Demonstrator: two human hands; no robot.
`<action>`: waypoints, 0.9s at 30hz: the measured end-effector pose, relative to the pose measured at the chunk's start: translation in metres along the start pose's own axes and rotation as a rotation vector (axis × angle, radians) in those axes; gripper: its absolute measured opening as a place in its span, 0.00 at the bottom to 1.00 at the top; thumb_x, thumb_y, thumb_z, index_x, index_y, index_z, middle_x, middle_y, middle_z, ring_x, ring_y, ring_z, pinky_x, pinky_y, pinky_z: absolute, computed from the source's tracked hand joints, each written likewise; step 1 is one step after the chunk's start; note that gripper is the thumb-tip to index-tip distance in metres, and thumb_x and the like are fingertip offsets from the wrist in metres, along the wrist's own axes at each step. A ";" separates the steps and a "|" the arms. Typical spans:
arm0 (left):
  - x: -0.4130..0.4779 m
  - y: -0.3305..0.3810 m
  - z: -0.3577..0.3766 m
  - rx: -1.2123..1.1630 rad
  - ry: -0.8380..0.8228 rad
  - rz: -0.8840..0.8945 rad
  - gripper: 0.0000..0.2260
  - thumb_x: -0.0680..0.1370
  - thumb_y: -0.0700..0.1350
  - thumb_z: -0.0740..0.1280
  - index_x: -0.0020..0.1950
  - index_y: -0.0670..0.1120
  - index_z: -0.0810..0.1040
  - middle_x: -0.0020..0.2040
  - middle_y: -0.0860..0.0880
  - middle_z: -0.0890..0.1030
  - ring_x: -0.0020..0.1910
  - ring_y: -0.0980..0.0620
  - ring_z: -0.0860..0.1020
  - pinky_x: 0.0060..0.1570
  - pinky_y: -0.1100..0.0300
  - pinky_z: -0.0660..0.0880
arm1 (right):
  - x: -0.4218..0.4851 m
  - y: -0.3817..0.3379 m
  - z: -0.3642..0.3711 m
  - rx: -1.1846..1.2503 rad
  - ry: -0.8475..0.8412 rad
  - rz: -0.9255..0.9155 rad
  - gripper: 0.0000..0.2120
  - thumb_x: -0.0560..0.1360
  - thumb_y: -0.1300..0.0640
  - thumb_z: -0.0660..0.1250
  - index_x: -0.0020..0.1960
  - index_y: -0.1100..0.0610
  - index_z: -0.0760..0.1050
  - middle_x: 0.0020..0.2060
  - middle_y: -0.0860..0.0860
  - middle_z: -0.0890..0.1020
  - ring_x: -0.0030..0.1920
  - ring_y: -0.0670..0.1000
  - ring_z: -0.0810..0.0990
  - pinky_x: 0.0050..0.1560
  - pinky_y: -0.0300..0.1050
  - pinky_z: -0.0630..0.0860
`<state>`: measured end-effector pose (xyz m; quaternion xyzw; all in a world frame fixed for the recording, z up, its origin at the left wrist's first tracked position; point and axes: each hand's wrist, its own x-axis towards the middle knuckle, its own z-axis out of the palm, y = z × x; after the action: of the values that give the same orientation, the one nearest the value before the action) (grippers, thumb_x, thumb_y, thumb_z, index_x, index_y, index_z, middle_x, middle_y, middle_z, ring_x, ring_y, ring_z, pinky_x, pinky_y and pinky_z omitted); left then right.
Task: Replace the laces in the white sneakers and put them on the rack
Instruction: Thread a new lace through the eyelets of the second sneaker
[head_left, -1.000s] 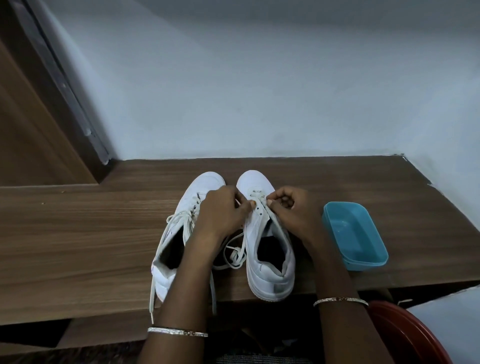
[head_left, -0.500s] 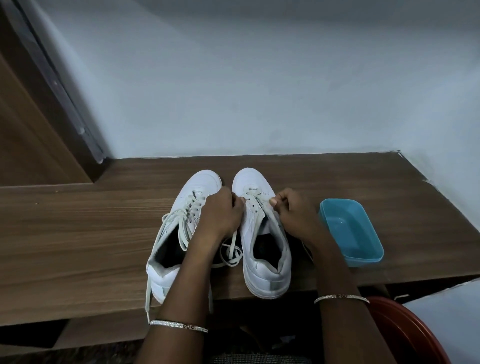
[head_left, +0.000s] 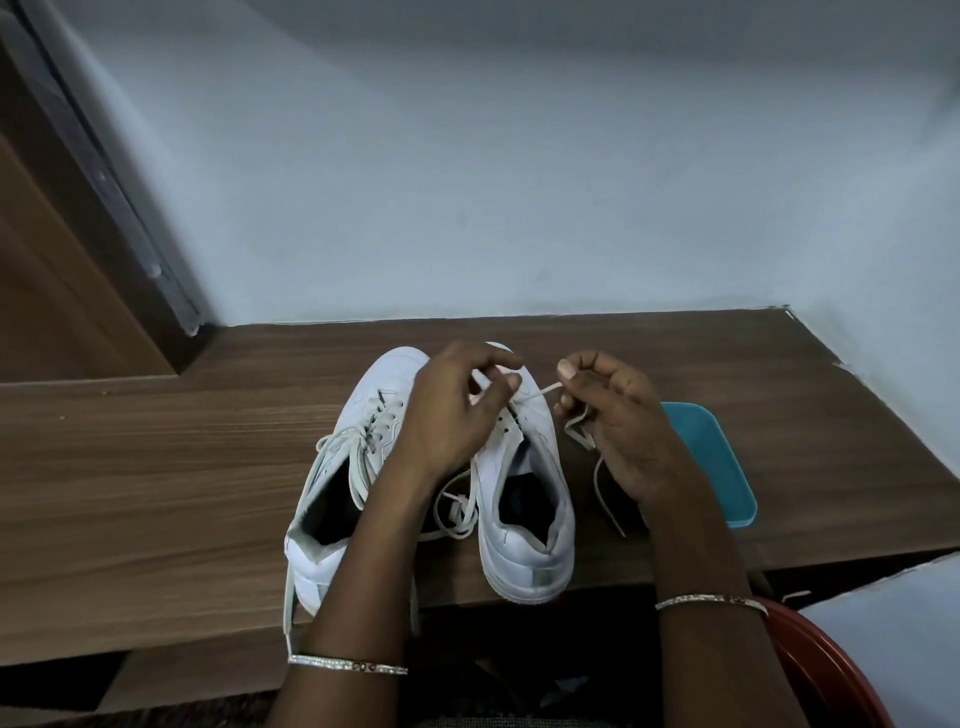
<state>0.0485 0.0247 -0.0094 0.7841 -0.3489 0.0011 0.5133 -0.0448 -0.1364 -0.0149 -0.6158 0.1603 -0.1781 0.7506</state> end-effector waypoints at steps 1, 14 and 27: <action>0.000 0.001 0.006 0.045 -0.046 0.067 0.07 0.77 0.47 0.69 0.54 0.53 0.83 0.47 0.54 0.80 0.45 0.59 0.76 0.47 0.63 0.72 | -0.001 -0.001 0.000 0.012 -0.025 -0.010 0.01 0.74 0.58 0.71 0.45 0.55 0.80 0.32 0.51 0.78 0.35 0.48 0.76 0.40 0.41 0.74; 0.003 -0.007 0.020 0.238 0.269 -0.174 0.09 0.78 0.47 0.68 0.37 0.51 0.76 0.32 0.56 0.74 0.34 0.52 0.74 0.35 0.59 0.63 | -0.011 -0.019 -0.042 0.285 0.223 -0.065 0.09 0.65 0.55 0.73 0.45 0.55 0.80 0.31 0.47 0.78 0.28 0.42 0.72 0.29 0.33 0.69; 0.001 -0.021 0.019 0.075 0.282 -0.345 0.04 0.75 0.45 0.72 0.40 0.48 0.82 0.33 0.53 0.81 0.34 0.56 0.78 0.35 0.64 0.68 | -0.010 -0.018 -0.059 0.577 0.368 -0.235 0.10 0.80 0.64 0.62 0.59 0.59 0.76 0.49 0.52 0.84 0.42 0.46 0.81 0.42 0.37 0.77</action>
<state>0.0538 0.0142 -0.0346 0.8428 -0.1339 0.0359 0.5201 -0.0822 -0.1863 -0.0080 -0.3504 0.1641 -0.4087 0.8266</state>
